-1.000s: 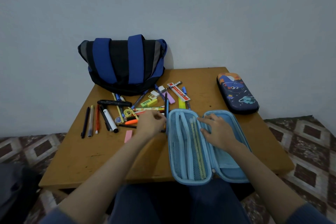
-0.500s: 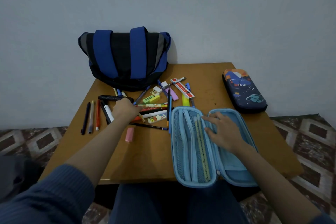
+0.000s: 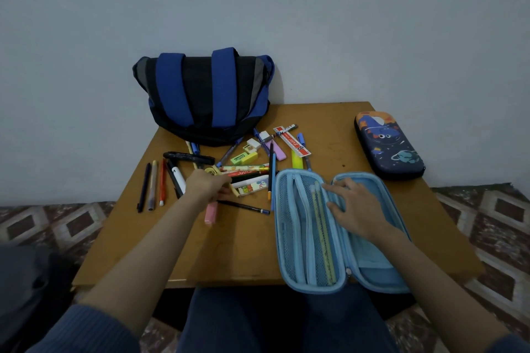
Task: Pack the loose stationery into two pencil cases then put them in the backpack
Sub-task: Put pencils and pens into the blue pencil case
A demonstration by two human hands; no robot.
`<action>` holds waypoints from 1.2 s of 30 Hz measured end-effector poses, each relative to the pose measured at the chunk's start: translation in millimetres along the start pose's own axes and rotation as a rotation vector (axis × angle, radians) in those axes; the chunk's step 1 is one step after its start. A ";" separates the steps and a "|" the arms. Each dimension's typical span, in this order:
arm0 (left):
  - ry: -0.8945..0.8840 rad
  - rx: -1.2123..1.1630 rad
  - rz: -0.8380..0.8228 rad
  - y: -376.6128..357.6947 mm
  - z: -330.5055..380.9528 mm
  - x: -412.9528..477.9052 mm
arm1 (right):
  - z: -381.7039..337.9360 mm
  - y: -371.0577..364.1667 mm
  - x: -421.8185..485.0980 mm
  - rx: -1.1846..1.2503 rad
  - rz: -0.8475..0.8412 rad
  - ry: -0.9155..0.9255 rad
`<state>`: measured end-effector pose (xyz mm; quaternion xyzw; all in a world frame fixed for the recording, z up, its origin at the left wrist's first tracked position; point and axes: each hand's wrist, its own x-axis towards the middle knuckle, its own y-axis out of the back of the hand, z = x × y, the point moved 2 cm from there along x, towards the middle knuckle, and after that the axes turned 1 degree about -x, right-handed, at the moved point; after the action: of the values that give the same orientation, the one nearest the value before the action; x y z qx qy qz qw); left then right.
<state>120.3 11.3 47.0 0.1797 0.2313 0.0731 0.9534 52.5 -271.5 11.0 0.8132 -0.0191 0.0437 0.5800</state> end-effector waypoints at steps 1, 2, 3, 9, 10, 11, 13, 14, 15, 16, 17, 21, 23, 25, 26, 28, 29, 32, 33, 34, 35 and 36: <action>0.015 -0.031 -0.026 0.7 0.3 -5.1 | -0.3 0.4 0.0 0.001 0.001 0.001; 0.027 -0.063 -0.046 2.1 0.3 -9.7 | -0.9 0.8 0.0 0.002 0.001 0.003; 0.041 -0.104 -0.064 3.1 0.4 -13.8 | -1.0 0.9 0.0 0.003 0.001 0.003; 0.090 -0.286 -0.178 -0.9 -5.3 -36.6 | -1.7 0.9 -0.9 -0.004 -0.002 -0.003; 0.100 -0.312 -0.208 -3.4 -6.8 -40.5 | -2.0 0.9 -0.9 -0.007 -0.004 -0.004; 0.112 -0.343 -0.236 -6.0 -8.5 -44.7 | -2.1 1.1 -1.0 -0.012 -0.007 -0.007; 0.119 -0.402 -0.288 -10.2 -10.8 -53.0 | -2.2 1.1 -1.0 -0.019 -0.013 -0.012; 0.102 -0.420 -0.318 -11.6 -11.1 -57.7 | -2.3 1.0 -0.9 -0.022 -0.015 -0.012; 0.072 -0.426 -0.349 -12.8 -10.6 -61.8 | -2.2 1.1 -0.9 -0.024 -0.017 -0.011; 0.037 -0.424 -0.378 -13.7 -10.0 -65.5 | -2.3 1.1 -0.8 -0.023 -0.018 -0.009; 0.005 -0.418 -0.399 -14.6 -9.4 -68.3 | -2.2 1.1 -0.9 -0.021 -0.018 -0.008; -0.035 -0.423 -0.412 -17.9 -7.2 -73.8 | -2.7 1.3 -0.9 -0.012 -0.008 -0.006; -0.055 -0.426 -0.389 -20.1 -6.1 -75.9 | -3.1 1.4 -1.4 -0.020 -0.013 -0.009; -0.081 -0.454 -0.361 -24.2 -5.4 -78.7 | -3.2 1.4 -2.0 -0.029 -0.015 -0.009; -0.096 -0.467 -0.340 -27.1 -4.6 -80.2 | -3.4 1.6 -2.0 -0.029 -0.014 -0.008; -0.164 -0.422 -0.278 -34.7 -2.8 -81.9 | -3.7 2.3 -1.6 -0.026 -0.014 -0.007; -0.206 -0.382 -0.246 -39.2 -2.0 -82.7 | -3.9 2.9 -1.3 -0.026 -0.017 -0.009; -0.277 -0.324 -0.170 -53.3 -1.0 -84.4 | -3.9 2.5 -1.0 -0.033 -0.015 -0.011; -0.290 -0.297 -0.141 -57.5 -0.7 -84.6 | -4.1 2.5 -1.2 -0.032 -0.014 -0.013; -0.303 -0.255 -0.113 -61.6 -1.0 -83.8 | -4.4 2.5 -1.5 -0.029 -0.013 -0.014; -0.312 -0.208 -0.094 -65.9 -1.1 -83.6 | -4.2 2.7 -1.7 -0.025 -0.013 -0.015; -0.308 -0.175 -0.081 -69.7 -1.2 -83.1 | -4.2 2.7 -1.8 -0.022 -0.012 -0.013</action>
<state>50.3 -71.3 54.2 0.0957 0.0821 0.0263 0.9917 50.2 -268.5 14.7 0.8073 -0.0187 0.0348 0.5888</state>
